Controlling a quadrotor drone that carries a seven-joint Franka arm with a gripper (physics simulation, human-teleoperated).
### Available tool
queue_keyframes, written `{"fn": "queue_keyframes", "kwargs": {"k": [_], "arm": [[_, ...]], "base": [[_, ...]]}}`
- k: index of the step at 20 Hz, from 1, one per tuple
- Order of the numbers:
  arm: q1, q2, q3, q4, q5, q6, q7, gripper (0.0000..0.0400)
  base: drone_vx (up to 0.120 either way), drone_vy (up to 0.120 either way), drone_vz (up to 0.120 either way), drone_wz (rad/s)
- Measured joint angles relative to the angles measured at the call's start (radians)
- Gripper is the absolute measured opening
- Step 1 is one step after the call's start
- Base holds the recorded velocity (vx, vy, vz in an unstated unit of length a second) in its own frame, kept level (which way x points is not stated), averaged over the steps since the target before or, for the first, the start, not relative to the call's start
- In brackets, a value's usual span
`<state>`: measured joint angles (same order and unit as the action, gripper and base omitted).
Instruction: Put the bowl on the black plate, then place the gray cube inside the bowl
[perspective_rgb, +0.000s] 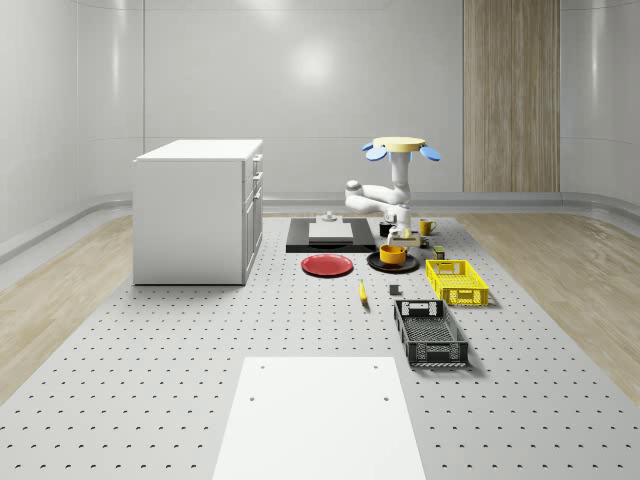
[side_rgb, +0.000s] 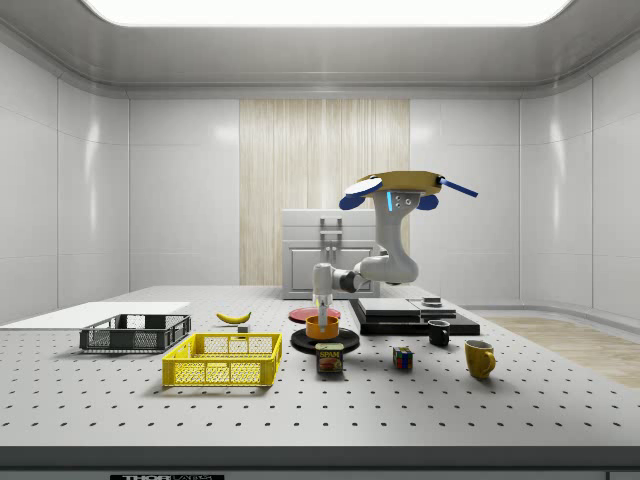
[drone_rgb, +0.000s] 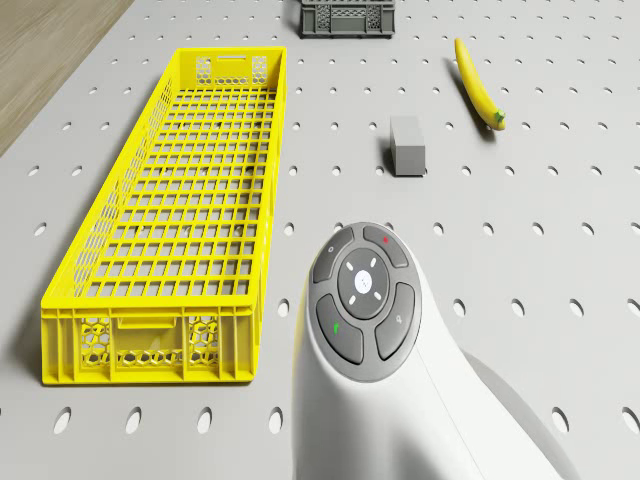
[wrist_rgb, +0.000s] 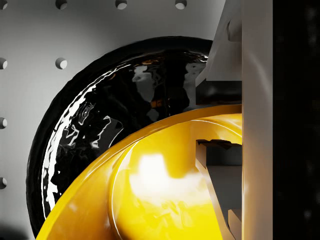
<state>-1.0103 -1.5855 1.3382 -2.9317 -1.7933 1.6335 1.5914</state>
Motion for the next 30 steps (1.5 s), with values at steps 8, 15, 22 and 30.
{"fn": "queue_keyframes", "kwargs": {"k": [8,15,22,30], "arm": [[-0.025,0.004,-0.03,-0.01,-0.031,0.0,0.036,0.01],[-0.016,0.005,-0.05,-0.008,-0.051,0.003,0.026,0.0146],[-0.002,0.011,-0.011,-0.016,-0.014,-0.013,0.018,0.0356],[0.003,0.015,0.012,-0.02,0.007,-0.021,0.016,0.0394]], "base": [[0.0,0.0,0.0,0.0],[0.0,0.0,0.0,0.0],[0.0,0.0,0.057,0.0],[0.115,-0.11,0.04,0.0]]}}
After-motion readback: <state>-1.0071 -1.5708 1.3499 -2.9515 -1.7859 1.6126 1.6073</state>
